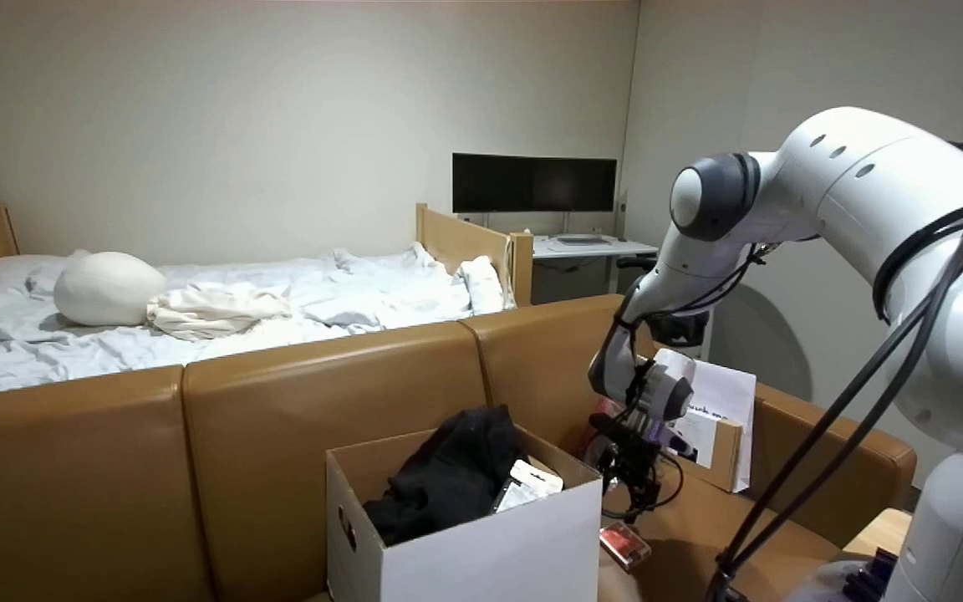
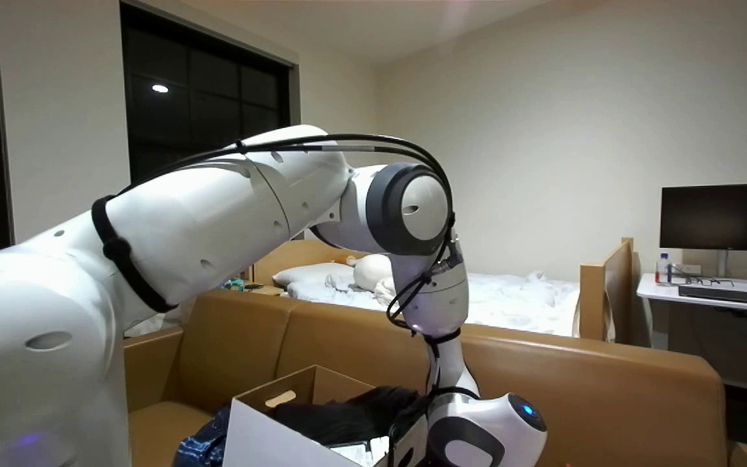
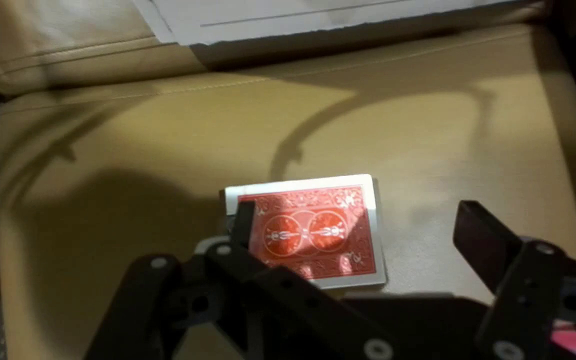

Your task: Pick up the packet and the card box and put them in the storage box

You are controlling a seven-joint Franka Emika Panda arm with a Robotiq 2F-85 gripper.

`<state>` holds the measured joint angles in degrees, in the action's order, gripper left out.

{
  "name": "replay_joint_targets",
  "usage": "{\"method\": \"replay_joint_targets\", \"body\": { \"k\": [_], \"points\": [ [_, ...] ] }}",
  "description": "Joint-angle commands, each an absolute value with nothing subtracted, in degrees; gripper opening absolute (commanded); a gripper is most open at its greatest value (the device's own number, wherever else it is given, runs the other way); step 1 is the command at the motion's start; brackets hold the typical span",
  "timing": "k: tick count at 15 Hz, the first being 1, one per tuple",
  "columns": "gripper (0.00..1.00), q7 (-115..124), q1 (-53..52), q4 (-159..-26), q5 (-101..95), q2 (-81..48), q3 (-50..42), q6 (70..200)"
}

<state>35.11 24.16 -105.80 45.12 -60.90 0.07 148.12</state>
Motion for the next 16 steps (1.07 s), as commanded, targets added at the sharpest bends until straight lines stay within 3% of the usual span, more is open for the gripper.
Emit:
{"method": "replay_joint_targets", "body": {
  "k": [1, 6, 15, 16],
  "points": [
    [1.0, 36.9, 18.6, -102.2, 44.4, -63.3, -5.1, 141.1],
    [1.0, 42.7, 13.4, -88.2, 35.2, -71.6, -10.3, 124.0],
    [1.0, 55.2, 16.5, -56.4, 23.8, -89.6, -10.8, 88.6],
    [1.0, 56.5, 16.2, -62.7, 23.6, -84.8, -10.6, 89.7]
  ]
}}
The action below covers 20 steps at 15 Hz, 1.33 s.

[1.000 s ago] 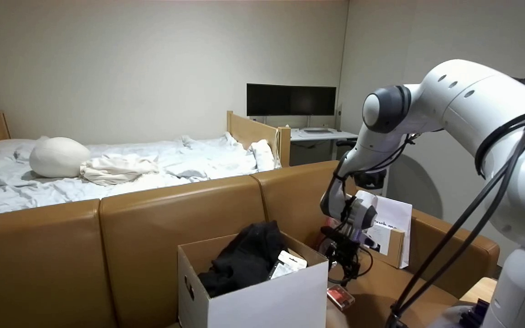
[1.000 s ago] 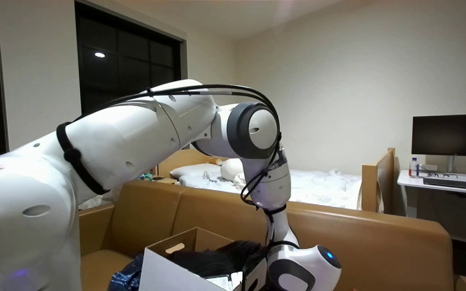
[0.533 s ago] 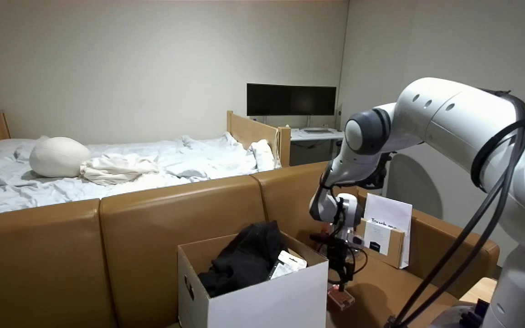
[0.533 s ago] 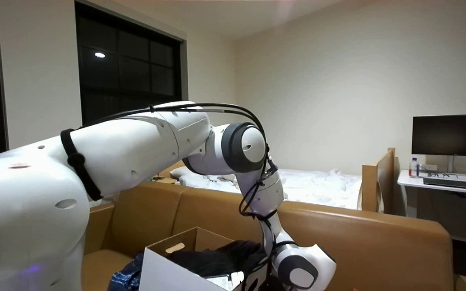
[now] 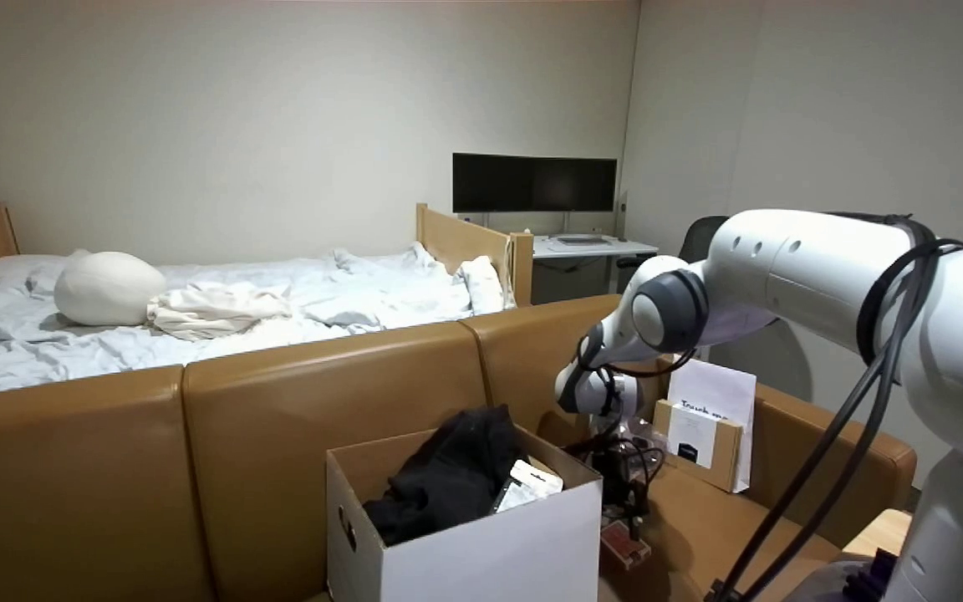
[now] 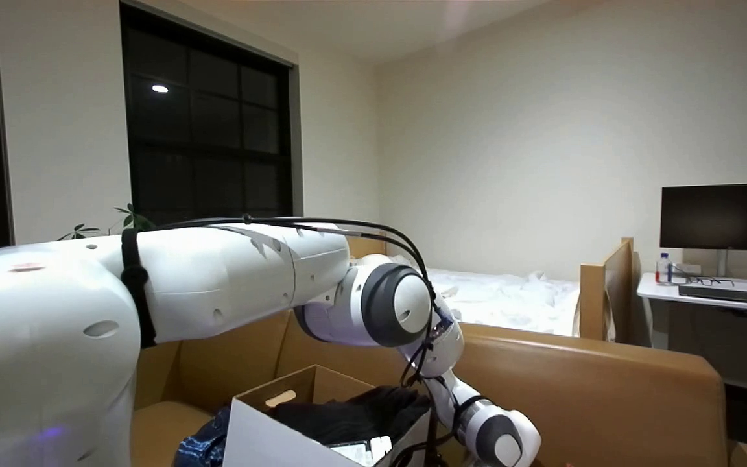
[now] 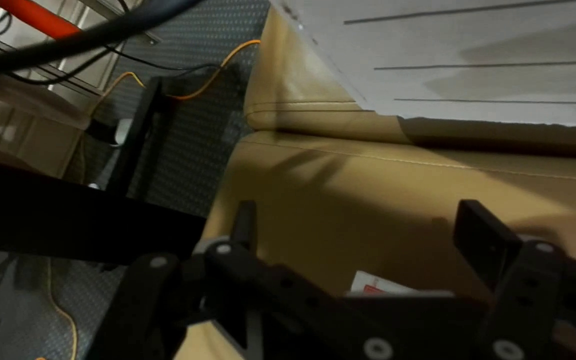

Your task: Pick up the packet and the card box and put them in the storage box

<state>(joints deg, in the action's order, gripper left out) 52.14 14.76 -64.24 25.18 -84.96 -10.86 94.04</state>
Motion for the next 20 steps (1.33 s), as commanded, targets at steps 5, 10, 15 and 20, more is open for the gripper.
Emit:
{"method": "replay_joint_targets", "body": {
  "k": [5, 10, 15, 20],
  "points": [
    [1.0, 65.7, 18.2, -60.2, 24.8, -85.9, -10.8, 91.9],
    [1.0, 73.3, 18.9, -60.6, 23.7, -85.9, -10.6, 91.2],
    [1.0, 78.9, 19.8, -60.7, 23.8, -85.9, -10.8, 90.9],
    [1.0, 84.5, 21.1, -60.6, 23.9, -85.9, -10.7, 91.0]
  ]
}}
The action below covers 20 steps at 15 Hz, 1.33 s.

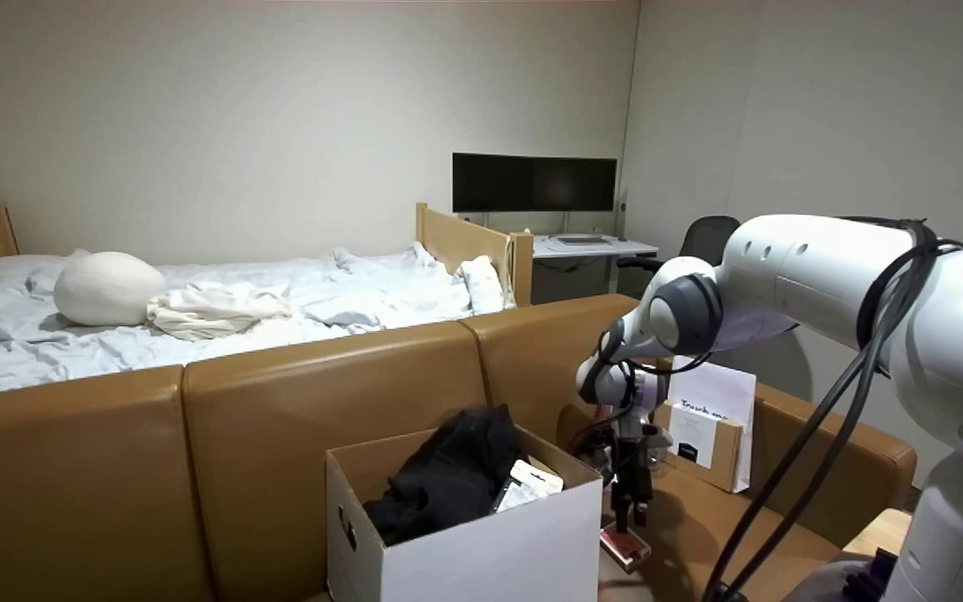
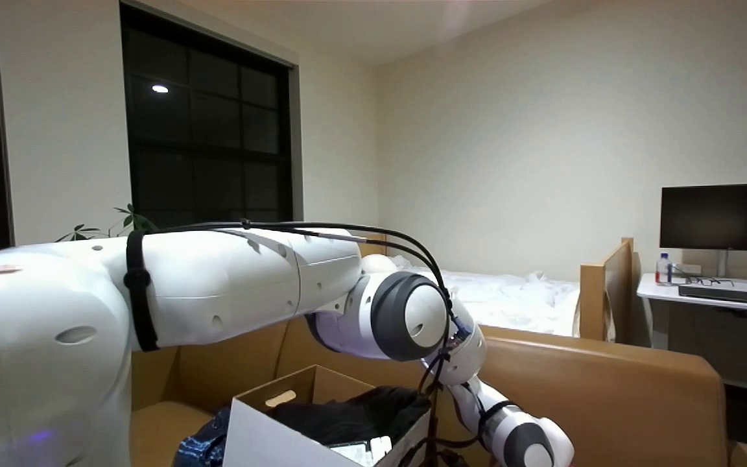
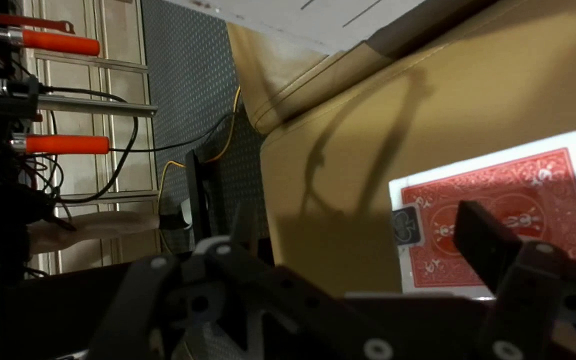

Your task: Pick up the packet and the card box and put them in the storage box

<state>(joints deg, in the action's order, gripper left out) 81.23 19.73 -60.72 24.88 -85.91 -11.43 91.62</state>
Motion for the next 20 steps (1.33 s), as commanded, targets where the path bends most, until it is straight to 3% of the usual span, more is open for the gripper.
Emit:
{"method": "replay_joint_targets", "body": {
  "k": [1, 20],
  "points": [
    [1.0, 86.5, 23.1, -60.3, 20.9, -85.9, -8.0, 91.6],
    [1.0, 101.9, 23.1, -63.3, 24.0, -85.9, -10.0, 115.3]
  ]
}}
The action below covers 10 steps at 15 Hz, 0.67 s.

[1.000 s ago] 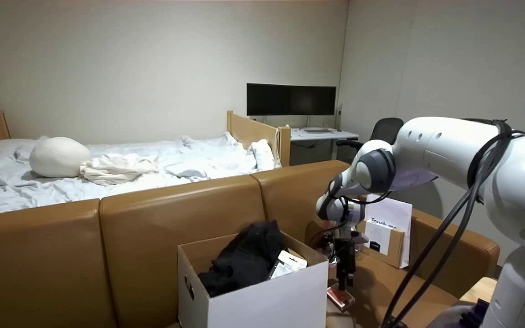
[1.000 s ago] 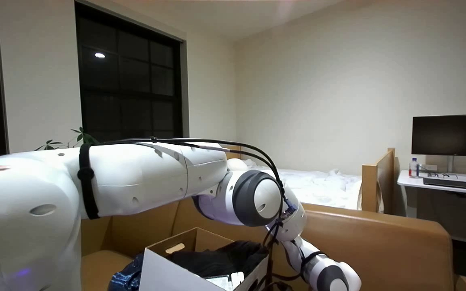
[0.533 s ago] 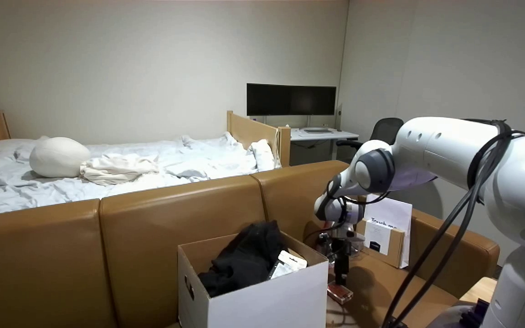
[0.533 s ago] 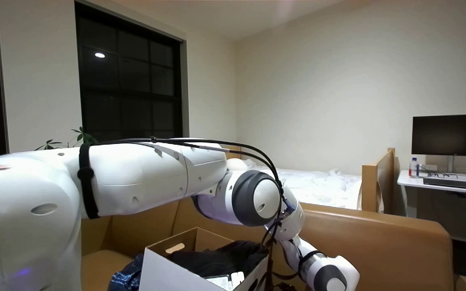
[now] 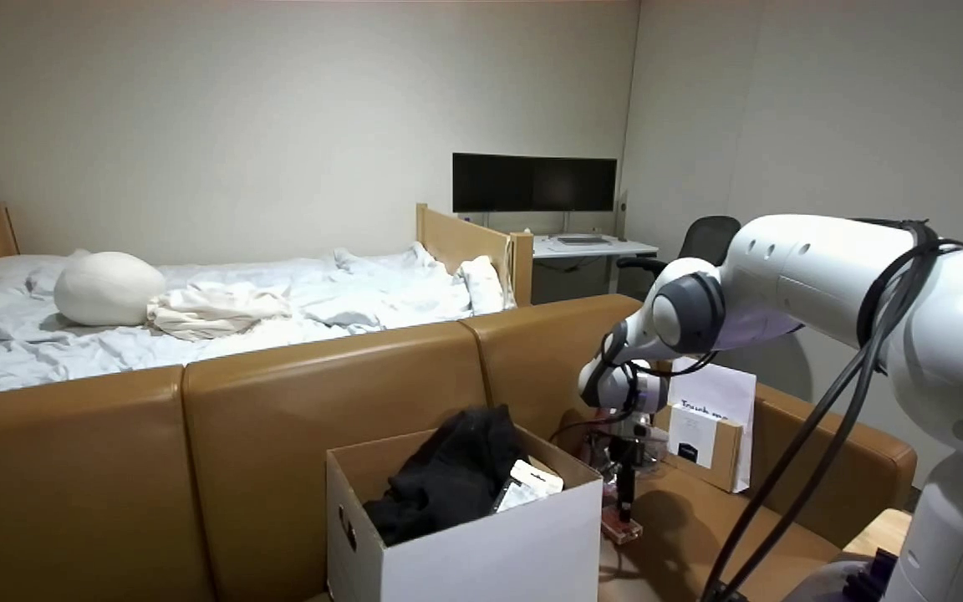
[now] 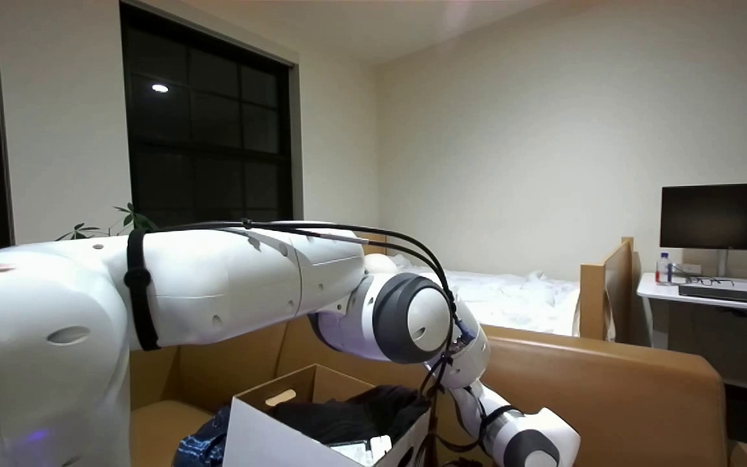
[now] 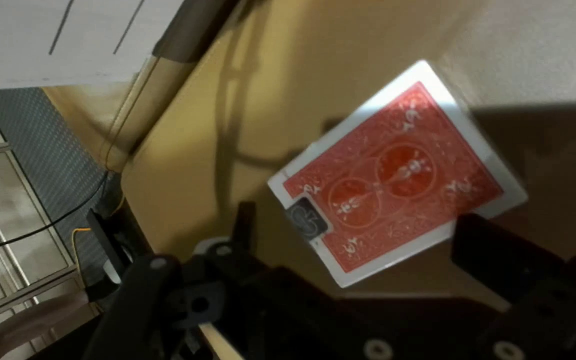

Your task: Pick up the packet and the card box and put them in the storage box

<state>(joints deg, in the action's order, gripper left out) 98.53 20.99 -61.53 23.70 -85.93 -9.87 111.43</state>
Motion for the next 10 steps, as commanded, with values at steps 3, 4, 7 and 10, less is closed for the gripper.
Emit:
{"method": "replay_joint_targets", "body": {
  "k": [3, 4, 7, 10],
  "points": [
    [1.0, 106.1, 25.1, -64.5, 24.1, -85.9, -11.0, 117.3],
    [1.0, 107.3, 25.7, -64.7, 24.2, -85.9, -11.1, 117.8],
    [1.0, 107.2, 28.3, -63.9, 24.3, -85.9, -10.3, 116.8],
    [1.0, 100.0, 31.1, -62.2, 24.2, -85.9, -7.4, 113.4]
  ]
}}
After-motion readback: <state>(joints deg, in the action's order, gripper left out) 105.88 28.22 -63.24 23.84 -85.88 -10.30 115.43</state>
